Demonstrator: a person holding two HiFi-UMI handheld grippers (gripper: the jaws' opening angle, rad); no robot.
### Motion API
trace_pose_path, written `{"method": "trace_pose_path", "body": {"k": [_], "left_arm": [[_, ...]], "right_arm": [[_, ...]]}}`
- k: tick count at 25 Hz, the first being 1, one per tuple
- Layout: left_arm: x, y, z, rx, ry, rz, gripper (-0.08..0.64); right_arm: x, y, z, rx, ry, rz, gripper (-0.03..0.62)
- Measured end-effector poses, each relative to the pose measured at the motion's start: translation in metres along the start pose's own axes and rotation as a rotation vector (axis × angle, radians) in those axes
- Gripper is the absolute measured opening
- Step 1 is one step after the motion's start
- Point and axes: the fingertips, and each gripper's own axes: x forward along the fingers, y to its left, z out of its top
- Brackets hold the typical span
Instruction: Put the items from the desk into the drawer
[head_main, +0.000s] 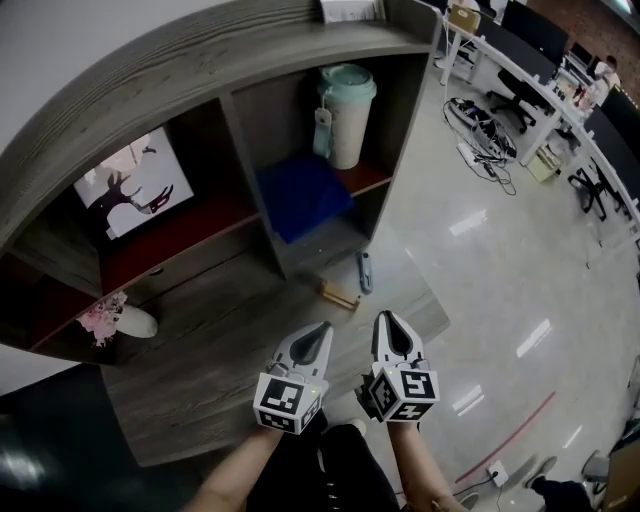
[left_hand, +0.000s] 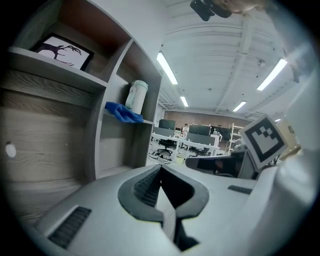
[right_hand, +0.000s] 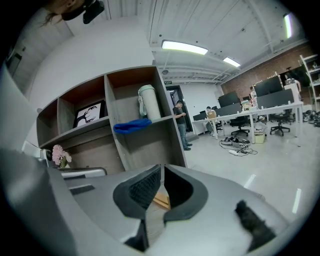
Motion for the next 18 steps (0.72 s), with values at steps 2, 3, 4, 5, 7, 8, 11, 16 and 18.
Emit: {"method": "trace_pose_path", "body": {"k": [2,3,4,5,7,8,11,16,18], "left_arm": [[0.004,0.004,-0.005,-0.009,0.01,-0.003,0.009],[0.006,0.005,-0.008,-0.015,0.015,-0.002,0.009],[0.009,0.007,-0.011,-0.02,0.019,-0.001,0.009],[0.012,0.009,-0.014,-0.027,0.023,0.0,0.009],[0.017,0.014,-0.02,-0.041,0.032,0.003,0.009],[0.02,0.016,-0.022,-0.048,0.036,0.004,0.009],[0.027,0.024,-0.029,-0.056,0.045,0.007,0.009],[0.043,0.039,-0.041,-0.07,0.051,0.013,0.009],[0.049,0.045,-0.046,-0.064,0.06,0.012,0.009]], "right_arm": [[0.008,0.003,-0.005,0.017,0.019,0.006,0.039],[0.012,0.004,-0.008,0.023,0.029,0.011,0.096],[0.015,0.005,-0.011,0.027,0.038,0.015,0.114],[0.019,0.005,-0.014,0.028,0.046,0.016,0.114],[0.027,0.004,-0.022,0.03,0.064,0.011,0.118],[0.03,0.004,-0.026,0.031,0.074,0.008,0.126],[0.041,0.001,-0.039,0.036,0.103,-0.007,0.141],[0.054,-0.007,-0.07,0.048,0.15,-0.013,0.149],[0.059,-0.01,-0.075,0.048,0.157,-0.025,0.161]]}}
